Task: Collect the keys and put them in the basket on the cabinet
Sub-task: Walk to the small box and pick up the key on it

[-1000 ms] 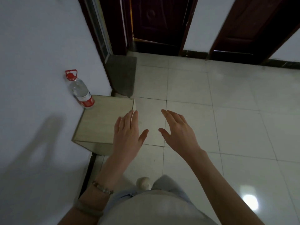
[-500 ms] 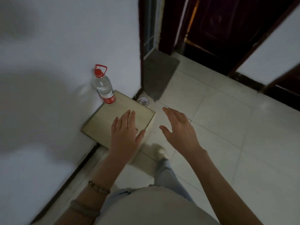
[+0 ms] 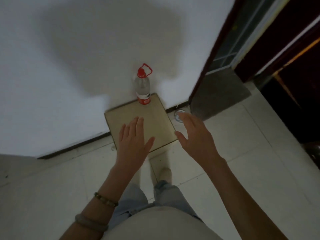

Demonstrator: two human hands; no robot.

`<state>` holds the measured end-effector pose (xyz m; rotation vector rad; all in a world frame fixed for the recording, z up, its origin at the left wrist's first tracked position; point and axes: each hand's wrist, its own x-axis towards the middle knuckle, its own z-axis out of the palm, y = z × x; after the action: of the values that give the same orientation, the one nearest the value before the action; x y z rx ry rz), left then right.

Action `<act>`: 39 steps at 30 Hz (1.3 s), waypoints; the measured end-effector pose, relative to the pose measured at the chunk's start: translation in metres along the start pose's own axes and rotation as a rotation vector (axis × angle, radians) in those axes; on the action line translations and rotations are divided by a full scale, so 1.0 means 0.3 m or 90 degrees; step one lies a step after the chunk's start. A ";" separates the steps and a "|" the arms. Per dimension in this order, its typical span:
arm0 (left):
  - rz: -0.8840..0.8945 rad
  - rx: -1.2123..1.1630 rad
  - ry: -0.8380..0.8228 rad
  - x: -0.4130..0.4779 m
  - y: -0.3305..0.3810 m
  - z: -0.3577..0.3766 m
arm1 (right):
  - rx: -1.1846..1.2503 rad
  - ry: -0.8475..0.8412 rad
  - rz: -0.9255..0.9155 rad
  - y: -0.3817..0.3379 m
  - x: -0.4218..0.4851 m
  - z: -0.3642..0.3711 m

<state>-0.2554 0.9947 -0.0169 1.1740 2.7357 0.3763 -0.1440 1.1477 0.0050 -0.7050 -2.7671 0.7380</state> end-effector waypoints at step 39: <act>-0.254 -0.008 -0.048 -0.076 -0.519 0.953 | 0.036 -0.243 -0.099 0.549 0.245 1.357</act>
<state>-0.2831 0.9240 -0.3344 0.6004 2.8023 0.2889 -0.2637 1.1387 -0.4238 -0.3625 -3.0767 1.0028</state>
